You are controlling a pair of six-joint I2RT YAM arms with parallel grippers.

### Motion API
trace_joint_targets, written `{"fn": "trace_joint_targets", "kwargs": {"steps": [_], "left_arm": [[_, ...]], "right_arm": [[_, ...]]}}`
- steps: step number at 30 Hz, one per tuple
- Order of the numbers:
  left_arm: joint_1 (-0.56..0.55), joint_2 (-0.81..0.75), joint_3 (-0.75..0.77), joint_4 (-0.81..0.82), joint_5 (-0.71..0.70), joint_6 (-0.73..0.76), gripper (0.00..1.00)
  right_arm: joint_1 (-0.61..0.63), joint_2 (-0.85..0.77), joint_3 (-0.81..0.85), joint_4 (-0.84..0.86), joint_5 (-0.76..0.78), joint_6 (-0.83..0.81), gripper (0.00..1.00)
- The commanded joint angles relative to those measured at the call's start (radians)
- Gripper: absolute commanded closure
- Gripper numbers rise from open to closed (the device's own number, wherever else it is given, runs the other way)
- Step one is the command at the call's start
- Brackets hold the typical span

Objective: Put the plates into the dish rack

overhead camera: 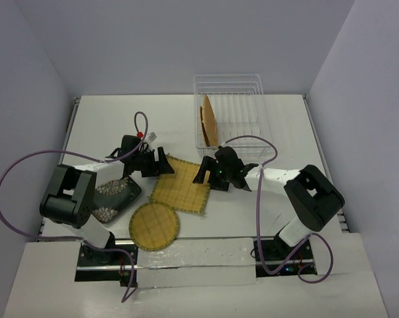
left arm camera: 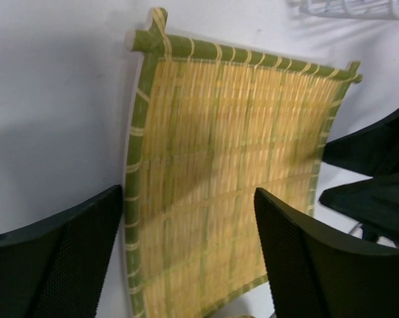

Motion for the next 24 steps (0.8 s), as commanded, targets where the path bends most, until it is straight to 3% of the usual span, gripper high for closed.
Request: {"fn": "trace_joint_targets", "kwargs": {"steps": [1, 6, 11, 14, 18, 24], "left_arm": [[-0.058, -0.047, -0.046, -0.039, 0.111, -0.058, 0.22], [-0.073, -0.12, -0.067, 0.081, 0.216, -0.114, 0.29], [-0.108, -0.106, -0.031, 0.061, 0.187, -0.113, 0.3], [-0.11, -0.061, -0.002, 0.053, 0.175, -0.116, 0.41], [-0.11, -0.03, 0.042, 0.018, 0.138, -0.117, 0.66], [-0.109, -0.048, 0.123, -0.082, 0.058, -0.088, 0.94]], "right_arm": [[-0.008, 0.054, -0.021, 0.08, 0.011, 0.031, 0.09], [-0.018, 0.068, -0.044, 0.122, -0.028, 0.035, 0.1], [-0.018, 0.07, -0.046, 0.143, -0.046, 0.028, 0.1], [-0.018, 0.073, -0.045, 0.146, -0.052, 0.024, 0.1], [-0.02, 0.062, -0.049, 0.145, -0.044, 0.024, 0.1], [-0.023, 0.043, -0.052, 0.142, -0.027, 0.02, 0.1]]}}
